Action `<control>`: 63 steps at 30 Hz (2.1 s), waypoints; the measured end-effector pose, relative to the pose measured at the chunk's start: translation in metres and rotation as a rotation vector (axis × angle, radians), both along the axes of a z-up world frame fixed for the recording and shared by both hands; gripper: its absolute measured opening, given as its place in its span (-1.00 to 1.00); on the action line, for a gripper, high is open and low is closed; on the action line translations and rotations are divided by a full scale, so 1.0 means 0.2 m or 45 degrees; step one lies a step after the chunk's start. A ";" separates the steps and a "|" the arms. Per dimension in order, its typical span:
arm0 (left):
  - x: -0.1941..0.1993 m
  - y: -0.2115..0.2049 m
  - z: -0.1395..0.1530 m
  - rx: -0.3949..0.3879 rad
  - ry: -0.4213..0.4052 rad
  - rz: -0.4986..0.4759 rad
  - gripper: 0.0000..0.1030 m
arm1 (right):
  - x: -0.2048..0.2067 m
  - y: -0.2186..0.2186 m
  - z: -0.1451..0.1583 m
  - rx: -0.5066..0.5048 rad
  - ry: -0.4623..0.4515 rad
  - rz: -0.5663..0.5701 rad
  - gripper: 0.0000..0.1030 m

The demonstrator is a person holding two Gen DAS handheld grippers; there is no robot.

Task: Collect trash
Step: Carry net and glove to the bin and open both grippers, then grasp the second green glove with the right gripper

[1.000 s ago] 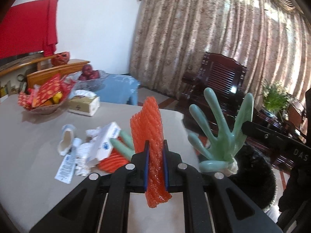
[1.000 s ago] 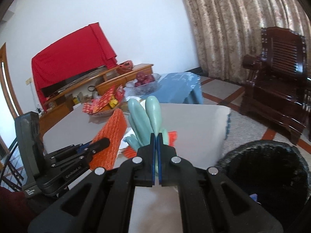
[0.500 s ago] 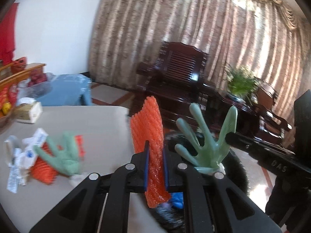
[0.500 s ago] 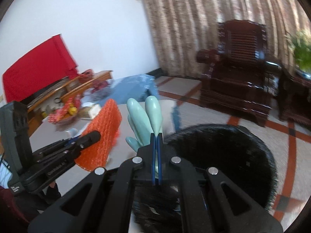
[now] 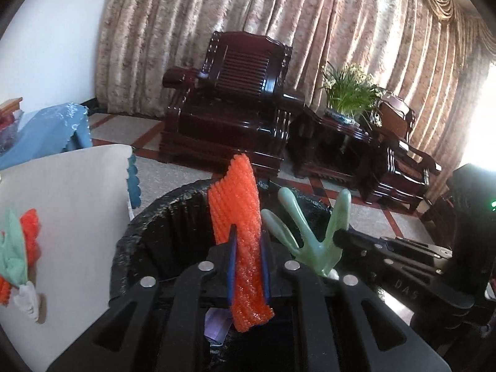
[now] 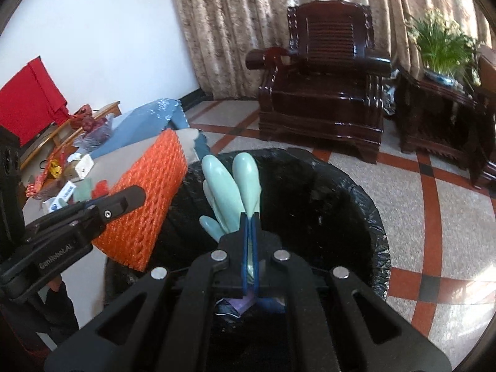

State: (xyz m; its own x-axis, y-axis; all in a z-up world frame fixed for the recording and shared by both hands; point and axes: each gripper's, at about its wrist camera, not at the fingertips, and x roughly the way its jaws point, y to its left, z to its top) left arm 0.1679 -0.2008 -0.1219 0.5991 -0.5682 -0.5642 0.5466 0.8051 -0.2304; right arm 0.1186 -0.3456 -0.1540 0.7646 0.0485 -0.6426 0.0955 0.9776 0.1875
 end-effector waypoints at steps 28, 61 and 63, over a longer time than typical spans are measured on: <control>-0.19 1.03 0.19 0.172 -0.215 0.579 0.66 | 0.11 0.62 0.30 -0.009 -0.188 0.192 0.88; -0.16 1.74 -0.09 0.237 -0.092 0.956 0.65 | 0.63 1.71 -0.17 -0.186 0.061 0.660 0.35; -0.15 1.74 -0.09 0.236 -0.089 0.955 0.65 | 0.64 1.72 -0.19 -0.190 0.070 0.659 0.31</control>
State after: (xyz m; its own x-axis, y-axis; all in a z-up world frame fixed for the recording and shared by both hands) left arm 0.1374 0.1471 -0.1406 0.8237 0.1035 -0.5575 -0.1516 0.9876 -0.0406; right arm 0.2461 -0.0023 -0.1918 0.6298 0.3153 -0.7099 -0.4001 0.9150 0.0514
